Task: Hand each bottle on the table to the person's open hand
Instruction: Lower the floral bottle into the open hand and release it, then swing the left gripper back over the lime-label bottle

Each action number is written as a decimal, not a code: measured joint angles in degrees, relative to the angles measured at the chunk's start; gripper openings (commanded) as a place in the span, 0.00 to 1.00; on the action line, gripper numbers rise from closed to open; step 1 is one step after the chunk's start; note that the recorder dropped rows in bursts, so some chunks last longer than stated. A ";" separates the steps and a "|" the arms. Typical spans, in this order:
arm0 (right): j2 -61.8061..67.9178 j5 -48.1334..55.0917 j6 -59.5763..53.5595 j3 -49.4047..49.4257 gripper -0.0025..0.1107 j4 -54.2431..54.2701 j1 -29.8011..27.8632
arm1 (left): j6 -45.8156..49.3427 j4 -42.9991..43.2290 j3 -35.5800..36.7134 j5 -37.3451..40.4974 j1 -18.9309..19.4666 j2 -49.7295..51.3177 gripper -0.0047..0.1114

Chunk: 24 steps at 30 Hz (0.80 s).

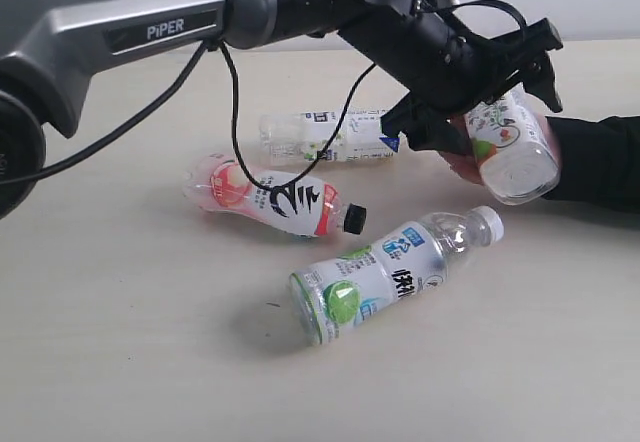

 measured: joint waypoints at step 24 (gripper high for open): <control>0.00 0.00 0.00 0.00 0.02 0.00 0.00 | 10.64 22.15 8.23 24.08 0.78 -17.89 0.04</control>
